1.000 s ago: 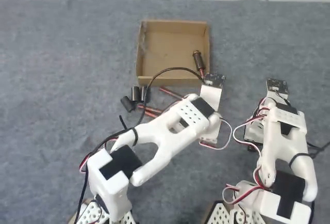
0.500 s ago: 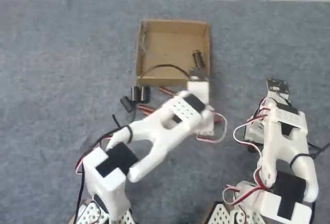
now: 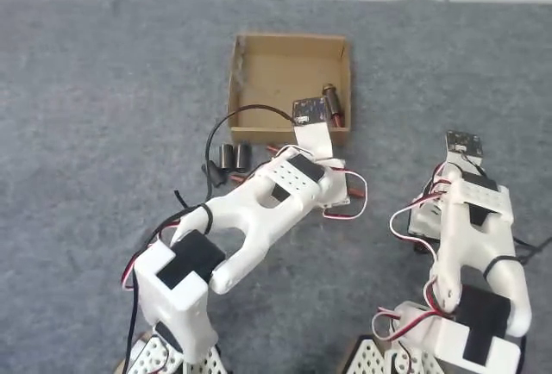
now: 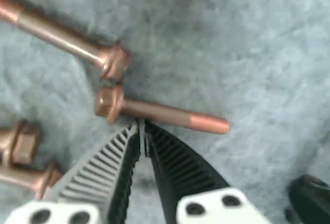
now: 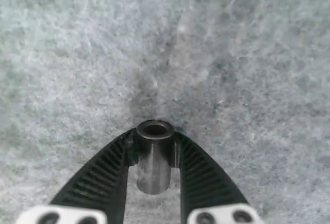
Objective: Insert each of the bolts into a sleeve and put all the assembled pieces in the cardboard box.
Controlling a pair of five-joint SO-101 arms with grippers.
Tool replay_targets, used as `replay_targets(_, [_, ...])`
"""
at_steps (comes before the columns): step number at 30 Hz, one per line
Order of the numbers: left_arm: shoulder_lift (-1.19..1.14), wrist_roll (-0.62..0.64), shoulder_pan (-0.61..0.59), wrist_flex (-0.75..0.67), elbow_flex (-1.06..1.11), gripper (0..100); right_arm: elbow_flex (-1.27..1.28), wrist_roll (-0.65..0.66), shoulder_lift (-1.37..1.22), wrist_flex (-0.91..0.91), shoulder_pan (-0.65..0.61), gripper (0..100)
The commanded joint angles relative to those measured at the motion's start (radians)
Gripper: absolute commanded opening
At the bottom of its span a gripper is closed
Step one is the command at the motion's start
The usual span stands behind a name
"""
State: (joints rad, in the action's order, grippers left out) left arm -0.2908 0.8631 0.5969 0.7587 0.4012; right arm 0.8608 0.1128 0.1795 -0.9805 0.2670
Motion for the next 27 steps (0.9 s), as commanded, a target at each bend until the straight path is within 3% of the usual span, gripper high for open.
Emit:
replay_targets(1, [0.049,0.023,-0.006,-0.040,-0.013,1,-0.008,0.012,0.058,0.013,0.010,0.7])
replay_targets(13, [0.157,0.295,-0.032,-0.026,-0.008,2,-0.008,0.015,0.056,0.015,0.008,0.7])
replay_targets(20, [0.155,0.292,-0.032,-0.026,0.018,17,-0.008,0.015,0.056,0.016,0.008,0.7])
replay_targets(27, [0.150,0.293,-0.031,-0.049,0.058,19,-0.008,0.015,0.056,0.016,0.008,0.7])
